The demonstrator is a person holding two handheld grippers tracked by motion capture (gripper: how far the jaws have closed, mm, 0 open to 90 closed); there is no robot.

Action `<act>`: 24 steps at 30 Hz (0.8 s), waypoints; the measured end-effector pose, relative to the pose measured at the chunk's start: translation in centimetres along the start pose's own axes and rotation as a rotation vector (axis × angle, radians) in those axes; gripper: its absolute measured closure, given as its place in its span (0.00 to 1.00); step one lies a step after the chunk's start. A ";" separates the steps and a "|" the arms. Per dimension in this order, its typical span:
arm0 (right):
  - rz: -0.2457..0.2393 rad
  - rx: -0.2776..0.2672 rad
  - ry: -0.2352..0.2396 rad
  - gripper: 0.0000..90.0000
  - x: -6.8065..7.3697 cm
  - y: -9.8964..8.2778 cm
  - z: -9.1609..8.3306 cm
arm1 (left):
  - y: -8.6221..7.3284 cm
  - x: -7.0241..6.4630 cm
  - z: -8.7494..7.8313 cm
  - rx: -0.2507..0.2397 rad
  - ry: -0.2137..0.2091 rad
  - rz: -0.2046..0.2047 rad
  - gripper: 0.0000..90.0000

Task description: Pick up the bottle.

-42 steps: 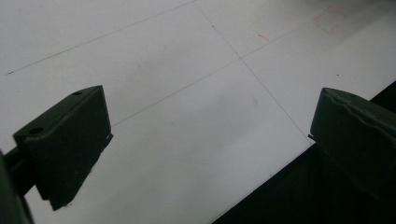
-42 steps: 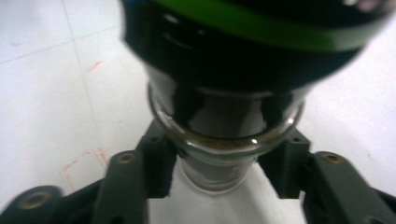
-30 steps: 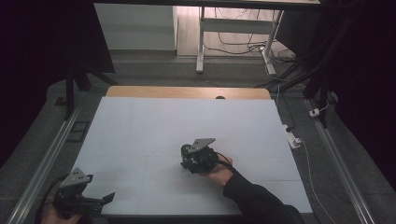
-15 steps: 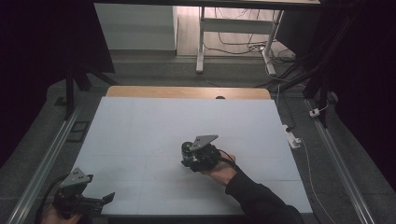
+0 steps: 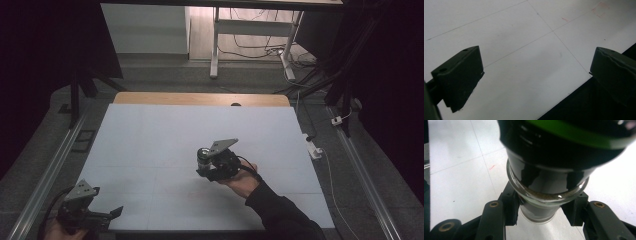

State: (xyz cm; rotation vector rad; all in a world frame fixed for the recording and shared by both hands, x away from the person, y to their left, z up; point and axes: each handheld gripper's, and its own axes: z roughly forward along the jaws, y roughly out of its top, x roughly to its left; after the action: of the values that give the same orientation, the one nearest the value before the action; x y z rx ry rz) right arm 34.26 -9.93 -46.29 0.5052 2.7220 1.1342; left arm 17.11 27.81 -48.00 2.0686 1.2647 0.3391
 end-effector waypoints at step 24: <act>-0.003 -0.012 0.013 0.59 1.0 1.8 -1.7 | 0.0 0.0 0.0 0.003 -0.001 0.007 0.00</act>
State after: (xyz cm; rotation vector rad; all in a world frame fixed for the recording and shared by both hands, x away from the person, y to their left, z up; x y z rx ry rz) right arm 33.29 -9.52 -43.86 0.4941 2.7245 1.1567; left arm 17.11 27.78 -47.98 2.0766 1.2579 0.3392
